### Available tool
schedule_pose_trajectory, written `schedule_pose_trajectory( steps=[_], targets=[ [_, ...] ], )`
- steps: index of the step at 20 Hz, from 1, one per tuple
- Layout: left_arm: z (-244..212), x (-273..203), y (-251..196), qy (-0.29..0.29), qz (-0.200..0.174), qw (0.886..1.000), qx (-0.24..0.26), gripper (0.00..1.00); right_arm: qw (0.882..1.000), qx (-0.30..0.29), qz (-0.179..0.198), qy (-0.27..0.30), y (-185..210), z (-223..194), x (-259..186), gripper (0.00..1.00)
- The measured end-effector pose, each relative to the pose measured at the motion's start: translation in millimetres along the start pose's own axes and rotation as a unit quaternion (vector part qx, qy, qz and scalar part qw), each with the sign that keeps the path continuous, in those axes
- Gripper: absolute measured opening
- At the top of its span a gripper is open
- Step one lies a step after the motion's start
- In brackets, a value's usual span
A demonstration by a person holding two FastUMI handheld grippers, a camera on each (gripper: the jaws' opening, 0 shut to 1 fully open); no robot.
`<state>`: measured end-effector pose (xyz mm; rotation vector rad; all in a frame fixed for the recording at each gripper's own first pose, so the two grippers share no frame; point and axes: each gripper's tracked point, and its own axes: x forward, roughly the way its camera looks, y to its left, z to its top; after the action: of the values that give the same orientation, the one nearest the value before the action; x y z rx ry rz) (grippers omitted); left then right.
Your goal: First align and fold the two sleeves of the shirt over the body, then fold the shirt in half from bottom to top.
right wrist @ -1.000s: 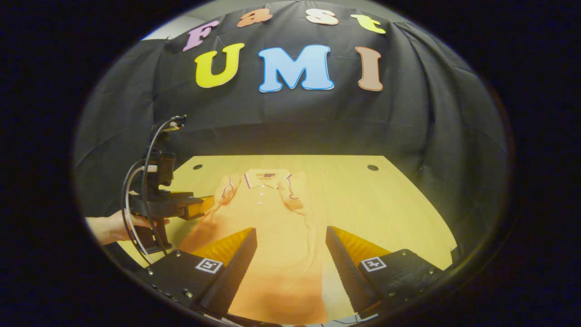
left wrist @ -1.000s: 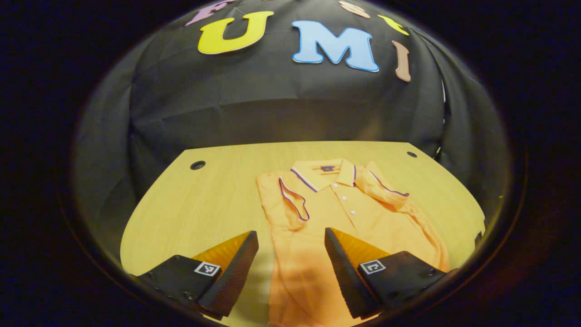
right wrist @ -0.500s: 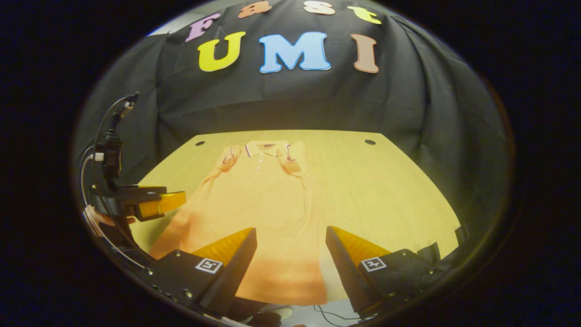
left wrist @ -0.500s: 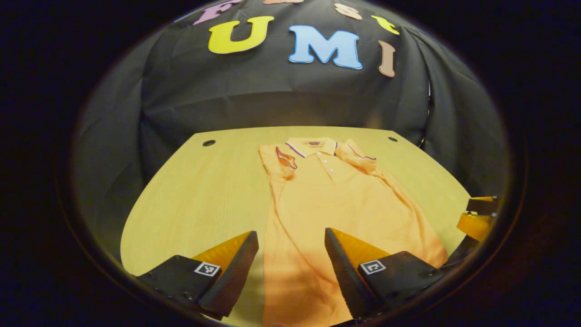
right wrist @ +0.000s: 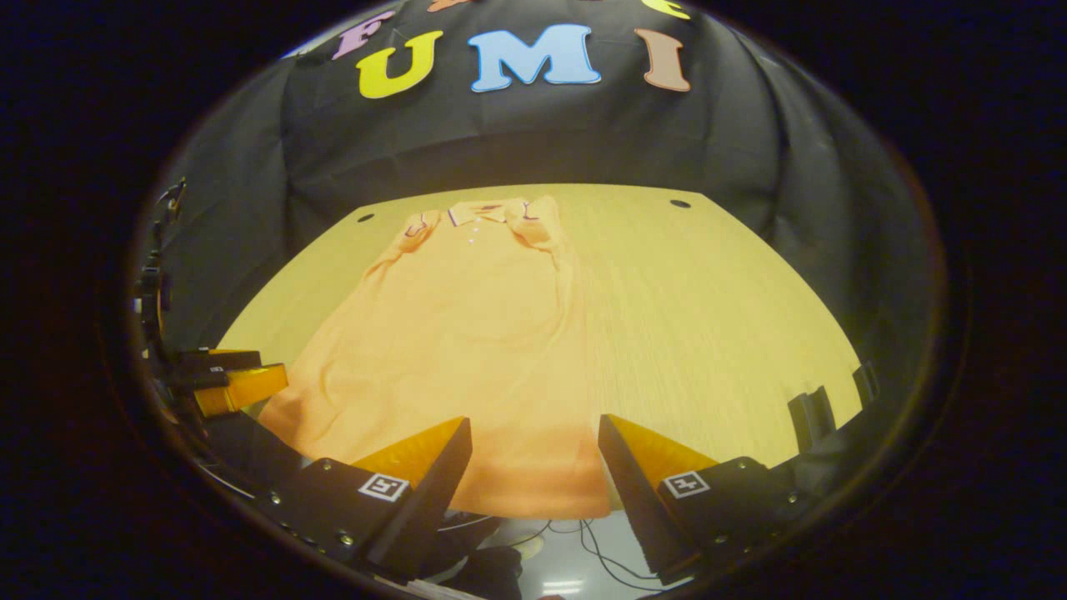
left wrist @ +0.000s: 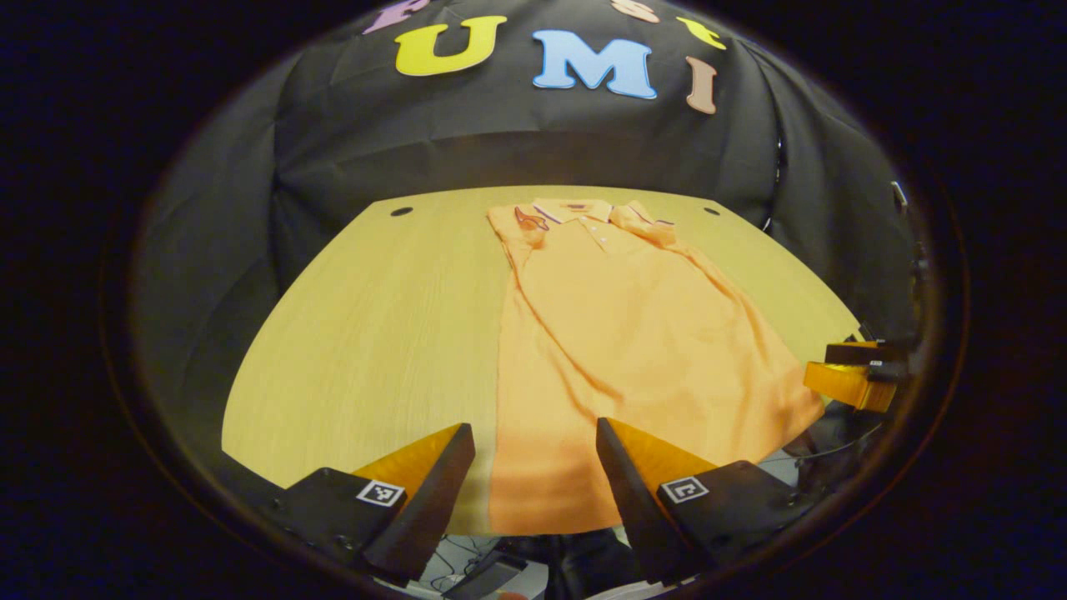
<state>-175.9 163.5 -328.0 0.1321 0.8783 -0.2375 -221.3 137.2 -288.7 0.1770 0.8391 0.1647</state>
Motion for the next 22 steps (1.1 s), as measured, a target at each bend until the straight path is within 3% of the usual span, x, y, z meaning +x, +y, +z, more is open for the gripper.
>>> schedule_pose_trajectory(
  steps=[13, 19, 22],
  targets=[
    [-55, -5, -16, 0.034, 0.002, 0.999, -0.004, 0.95, 0.999, -0.019, -0.007, 0.050, -13, -47, 0, 0.95],
    [-57, 1, -24, 0.029, 0.006, 0.999, 0.035, 0.96, 0.999, -0.029, -0.003, 0.045, -9, -46, -1, 0.97],
    [-54, 6, -25, 0.021, 0.010, 0.999, 0.033, 0.74, 0.999, -0.027, -0.002, 0.041, -9, -45, -2, 0.88]
  ],
)
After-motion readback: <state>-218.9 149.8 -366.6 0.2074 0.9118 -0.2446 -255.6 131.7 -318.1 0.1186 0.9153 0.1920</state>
